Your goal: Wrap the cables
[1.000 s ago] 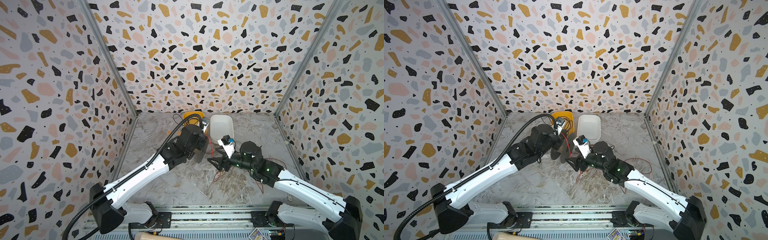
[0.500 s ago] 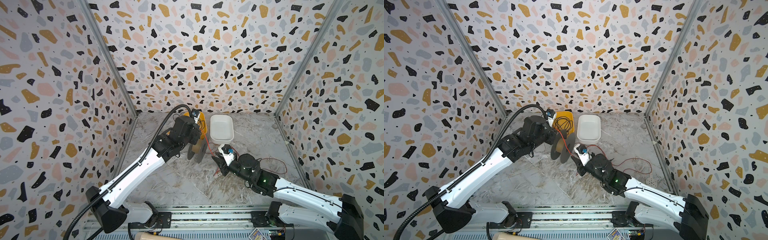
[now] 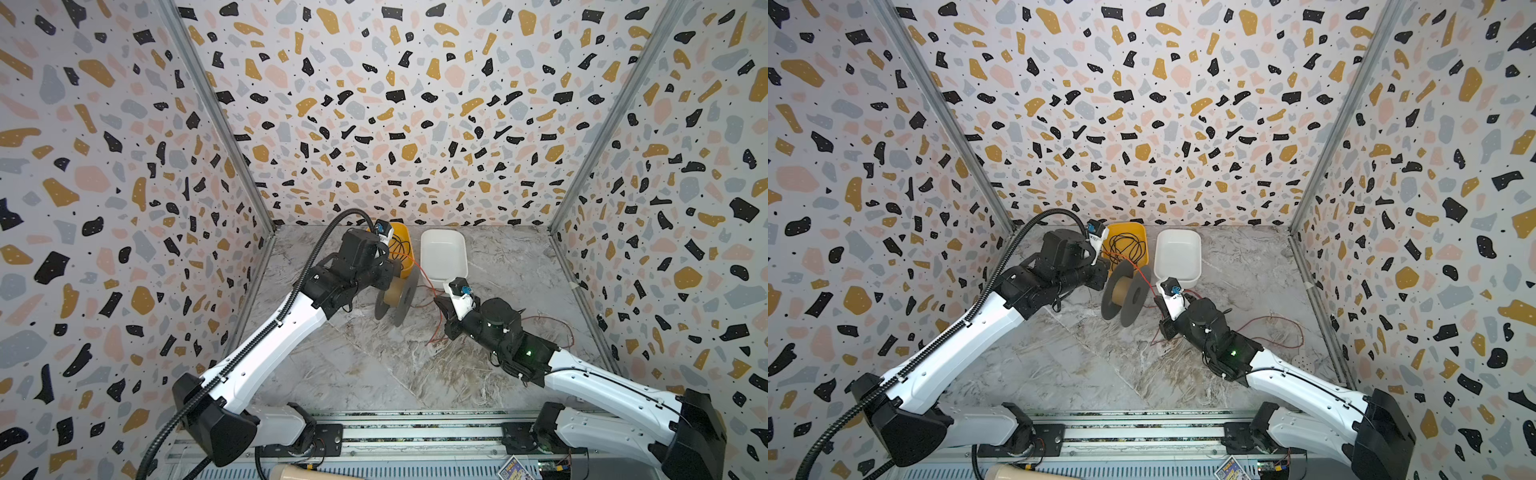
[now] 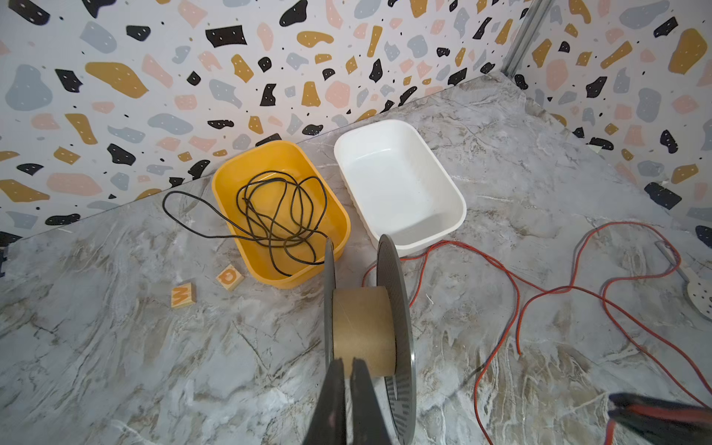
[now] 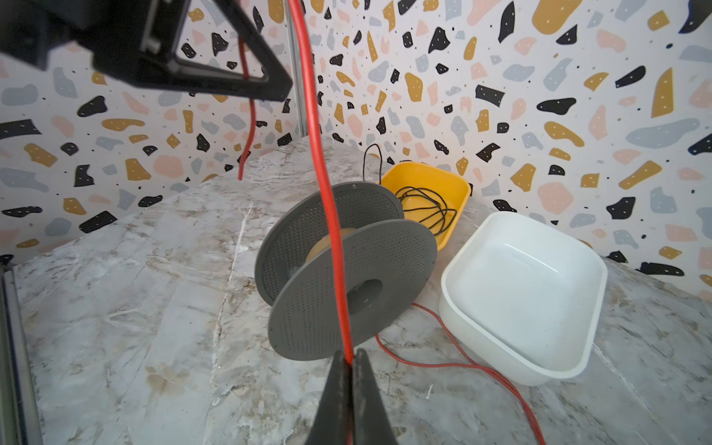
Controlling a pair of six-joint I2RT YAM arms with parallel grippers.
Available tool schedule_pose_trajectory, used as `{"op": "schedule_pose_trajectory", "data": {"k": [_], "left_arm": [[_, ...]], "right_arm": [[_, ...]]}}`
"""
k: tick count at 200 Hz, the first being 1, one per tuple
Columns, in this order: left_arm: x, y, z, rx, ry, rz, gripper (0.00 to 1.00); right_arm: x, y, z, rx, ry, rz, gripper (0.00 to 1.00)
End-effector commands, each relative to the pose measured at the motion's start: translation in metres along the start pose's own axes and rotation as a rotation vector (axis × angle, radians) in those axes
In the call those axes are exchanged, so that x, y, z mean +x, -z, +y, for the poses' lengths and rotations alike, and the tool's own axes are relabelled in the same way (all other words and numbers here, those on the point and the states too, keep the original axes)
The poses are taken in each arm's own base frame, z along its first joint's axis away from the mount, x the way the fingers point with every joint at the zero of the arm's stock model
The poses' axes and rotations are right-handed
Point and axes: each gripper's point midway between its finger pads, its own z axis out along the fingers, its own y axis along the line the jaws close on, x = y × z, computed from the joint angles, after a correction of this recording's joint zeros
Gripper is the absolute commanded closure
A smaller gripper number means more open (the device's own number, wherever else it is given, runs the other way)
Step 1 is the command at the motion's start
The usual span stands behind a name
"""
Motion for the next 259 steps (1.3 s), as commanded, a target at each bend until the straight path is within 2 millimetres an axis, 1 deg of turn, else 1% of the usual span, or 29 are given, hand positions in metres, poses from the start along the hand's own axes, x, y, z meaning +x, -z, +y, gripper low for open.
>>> {"op": "schedule_pose_trajectory", "data": {"k": [1,20,32,38,49,70,80,92,99,115,125,143,162,181,190,204,214,221,233,246,259], "left_arm": [[0.002,-0.005,-0.003,0.035,0.031,-0.017,1.00],[0.000,-0.006,-0.007,0.057,0.047,-0.012,1.00],[-0.004,-0.007,-0.008,0.060,0.055,-0.010,1.00],[-0.005,-0.008,-0.008,0.059,0.056,-0.008,1.00],[-0.008,-0.009,-0.008,0.056,0.059,-0.003,1.00],[-0.014,-0.011,-0.007,0.054,0.063,0.002,1.00],[-0.016,-0.012,-0.007,0.057,0.062,0.005,1.00],[-0.018,-0.013,-0.006,0.058,0.064,0.007,1.00],[-0.018,-0.013,-0.006,0.062,0.066,0.009,1.00],[-0.018,-0.017,-0.004,0.077,0.077,0.016,1.00],[-0.015,-0.021,-0.002,0.083,0.084,0.026,1.00],[-0.002,-0.030,0.000,0.094,0.095,0.060,1.00],[0.009,-0.038,-0.004,0.121,0.096,0.085,1.00],[0.019,-0.041,-0.005,0.129,0.095,0.103,1.00],[0.024,-0.042,-0.003,0.119,0.091,0.110,0.91],[0.029,-0.042,-0.002,0.116,0.079,0.120,0.83],[0.031,-0.041,-0.001,0.115,0.073,0.124,0.72],[0.032,-0.040,-0.001,0.120,0.066,0.125,0.68],[0.036,-0.039,-0.002,0.126,0.051,0.136,0.62],[0.040,-0.036,-0.002,0.130,0.036,0.147,0.48],[0.044,-0.033,0.001,0.119,0.031,0.151,0.39]], "right_arm": [[-0.023,0.000,-0.003,-0.029,-0.012,0.003,0.96],[-0.025,-0.004,0.001,-0.084,-0.026,0.007,0.63],[-0.026,-0.006,0.003,-0.103,-0.026,-0.004,0.49],[-0.027,-0.008,0.004,-0.109,-0.025,-0.007,0.44],[-0.029,-0.013,0.006,-0.117,-0.026,-0.011,0.39],[-0.029,-0.024,0.011,-0.145,-0.011,-0.007,0.36],[-0.029,-0.028,0.010,-0.138,-0.012,0.000,0.39],[-0.027,-0.032,0.007,-0.116,-0.023,0.009,0.47],[-0.028,-0.033,0.004,-0.099,-0.036,0.011,0.54],[-0.033,-0.032,0.001,-0.087,-0.049,0.004,0.76],[-0.036,-0.030,-0.001,-0.078,-0.049,0.003,0.87],[-0.041,-0.029,-0.007,-0.067,-0.036,0.009,1.00],[-0.042,-0.031,-0.015,-0.066,-0.020,0.047,1.00],[-0.037,-0.031,-0.017,-0.081,0.015,0.094,1.00],[-0.034,-0.031,-0.018,-0.090,0.032,0.116,1.00],[-0.027,-0.031,-0.018,-0.120,0.045,0.151,1.00],[-0.022,-0.031,-0.018,-0.152,0.040,0.175,1.00],[-0.020,-0.031,-0.016,-0.186,0.030,0.183,1.00],[-0.017,-0.030,-0.013,-0.248,0.018,0.187,1.00],[-0.015,-0.031,-0.011,-0.284,0.013,0.200,1.00],[-0.013,-0.032,-0.010,-0.307,0.003,0.217,1.00]]}}
